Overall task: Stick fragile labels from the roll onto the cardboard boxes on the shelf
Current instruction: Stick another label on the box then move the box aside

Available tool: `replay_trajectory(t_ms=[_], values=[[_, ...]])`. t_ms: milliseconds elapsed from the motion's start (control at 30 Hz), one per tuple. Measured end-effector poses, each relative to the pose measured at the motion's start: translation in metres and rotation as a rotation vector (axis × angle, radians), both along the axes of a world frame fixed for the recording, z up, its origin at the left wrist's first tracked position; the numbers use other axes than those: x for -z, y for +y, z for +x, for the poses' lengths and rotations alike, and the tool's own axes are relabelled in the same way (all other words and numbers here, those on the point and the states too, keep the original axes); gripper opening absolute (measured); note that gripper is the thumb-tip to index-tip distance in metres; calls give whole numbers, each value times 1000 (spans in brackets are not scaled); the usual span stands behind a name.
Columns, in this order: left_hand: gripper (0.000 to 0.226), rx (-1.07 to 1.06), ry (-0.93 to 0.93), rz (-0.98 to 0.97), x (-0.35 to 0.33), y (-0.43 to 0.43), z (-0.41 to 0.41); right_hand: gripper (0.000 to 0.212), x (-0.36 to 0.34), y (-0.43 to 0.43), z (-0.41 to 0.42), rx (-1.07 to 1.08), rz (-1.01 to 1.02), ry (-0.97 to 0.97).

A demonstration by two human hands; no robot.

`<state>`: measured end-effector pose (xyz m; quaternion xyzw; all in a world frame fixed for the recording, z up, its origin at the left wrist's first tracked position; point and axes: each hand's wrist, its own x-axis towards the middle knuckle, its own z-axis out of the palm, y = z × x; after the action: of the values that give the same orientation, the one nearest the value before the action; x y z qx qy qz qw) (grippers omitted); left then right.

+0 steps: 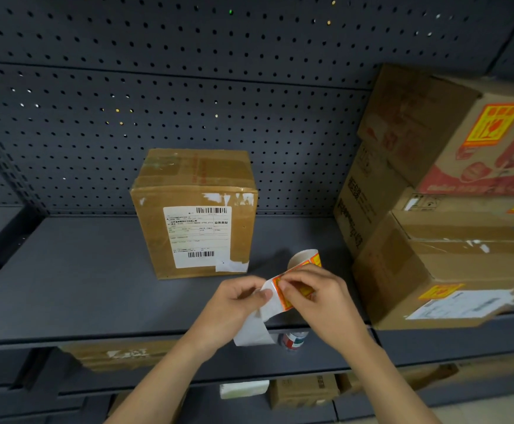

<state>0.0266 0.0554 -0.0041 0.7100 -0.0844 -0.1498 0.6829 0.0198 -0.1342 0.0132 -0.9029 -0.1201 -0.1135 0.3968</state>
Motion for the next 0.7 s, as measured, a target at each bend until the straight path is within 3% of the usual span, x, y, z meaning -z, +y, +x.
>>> replay_trajectory(t_ms=[100,233,700], values=[[15,16,-23,-33,0,-1,0,29,-1,0,-3,-11,23,12],[17,35,-23,-48,-2,-1,-1,13,2,-4,-2,-38,35,13],[18,58,-53,-24,-5,0,-4,18,6,-4,-6,-108,105,127]])
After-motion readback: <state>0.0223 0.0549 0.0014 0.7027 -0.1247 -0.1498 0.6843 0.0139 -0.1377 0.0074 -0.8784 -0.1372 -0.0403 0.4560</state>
